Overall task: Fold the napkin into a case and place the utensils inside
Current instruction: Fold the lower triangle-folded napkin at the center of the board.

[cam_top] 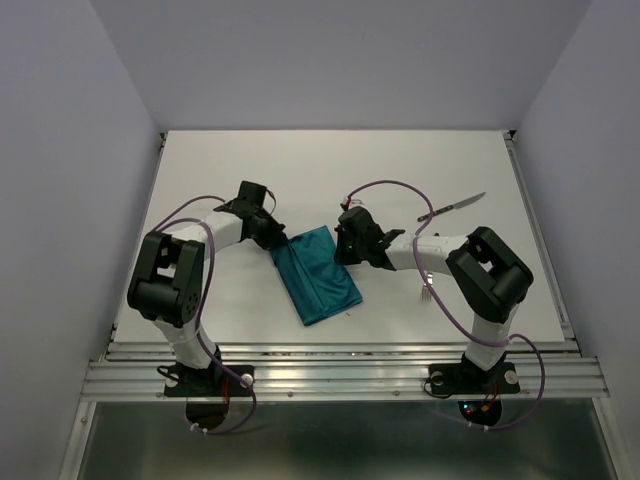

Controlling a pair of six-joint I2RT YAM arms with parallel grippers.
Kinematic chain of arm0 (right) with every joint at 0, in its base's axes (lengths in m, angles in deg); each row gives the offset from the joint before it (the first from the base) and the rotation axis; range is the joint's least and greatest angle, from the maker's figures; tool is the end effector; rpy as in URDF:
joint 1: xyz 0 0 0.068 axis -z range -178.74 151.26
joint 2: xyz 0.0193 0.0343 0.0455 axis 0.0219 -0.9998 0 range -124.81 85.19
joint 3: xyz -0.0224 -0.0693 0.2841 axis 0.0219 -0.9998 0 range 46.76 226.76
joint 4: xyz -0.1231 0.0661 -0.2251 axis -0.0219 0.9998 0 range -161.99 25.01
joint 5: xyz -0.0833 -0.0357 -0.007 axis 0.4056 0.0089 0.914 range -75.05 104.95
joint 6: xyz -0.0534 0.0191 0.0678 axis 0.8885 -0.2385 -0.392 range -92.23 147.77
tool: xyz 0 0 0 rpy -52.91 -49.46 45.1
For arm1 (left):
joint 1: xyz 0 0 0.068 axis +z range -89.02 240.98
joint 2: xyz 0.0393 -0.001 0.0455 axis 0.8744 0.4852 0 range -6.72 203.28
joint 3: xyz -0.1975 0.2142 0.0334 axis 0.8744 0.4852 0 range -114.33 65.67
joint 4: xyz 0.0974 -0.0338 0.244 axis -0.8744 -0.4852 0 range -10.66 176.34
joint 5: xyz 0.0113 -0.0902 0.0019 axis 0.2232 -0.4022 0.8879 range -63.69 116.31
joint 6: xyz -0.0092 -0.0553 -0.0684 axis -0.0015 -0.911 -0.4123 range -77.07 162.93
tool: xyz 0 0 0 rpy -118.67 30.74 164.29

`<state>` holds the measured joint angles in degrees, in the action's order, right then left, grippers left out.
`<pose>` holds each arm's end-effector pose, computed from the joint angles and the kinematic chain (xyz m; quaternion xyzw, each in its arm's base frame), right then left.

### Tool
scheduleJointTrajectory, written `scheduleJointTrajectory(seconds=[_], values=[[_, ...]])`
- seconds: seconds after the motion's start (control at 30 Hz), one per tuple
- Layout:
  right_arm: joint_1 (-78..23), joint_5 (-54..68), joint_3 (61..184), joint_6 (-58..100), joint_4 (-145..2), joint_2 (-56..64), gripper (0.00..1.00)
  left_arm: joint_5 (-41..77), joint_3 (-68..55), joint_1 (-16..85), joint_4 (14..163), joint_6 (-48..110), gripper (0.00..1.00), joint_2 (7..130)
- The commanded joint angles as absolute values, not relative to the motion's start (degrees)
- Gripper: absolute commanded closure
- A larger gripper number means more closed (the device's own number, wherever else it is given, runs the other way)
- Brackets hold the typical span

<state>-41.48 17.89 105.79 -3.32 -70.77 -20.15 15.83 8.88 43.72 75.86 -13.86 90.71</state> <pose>0.3066 0.2777 0.1376 -0.0852 0.9279 0.1983 0.3039 0.3582 -0.1263 0.1620 -0.2890 0.8940 -0.2684 0.2127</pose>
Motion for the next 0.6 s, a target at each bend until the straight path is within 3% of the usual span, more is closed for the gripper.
scheduleJointTrajectory(seconds=[0.0, 0.57], values=[[-41.5, 16.8, 103.0, -2.9, -65.0, -22.4, 0.97, 16.2, 6.2, 43.0, 75.8, -13.9, 1.00, 91.1], [-41.5, 16.9, 102.7, -3.2, -65.0, -22.3, 0.97, 16.3, 4.2, 42.3, 76.0, -13.3, 1.00, 94.4]])
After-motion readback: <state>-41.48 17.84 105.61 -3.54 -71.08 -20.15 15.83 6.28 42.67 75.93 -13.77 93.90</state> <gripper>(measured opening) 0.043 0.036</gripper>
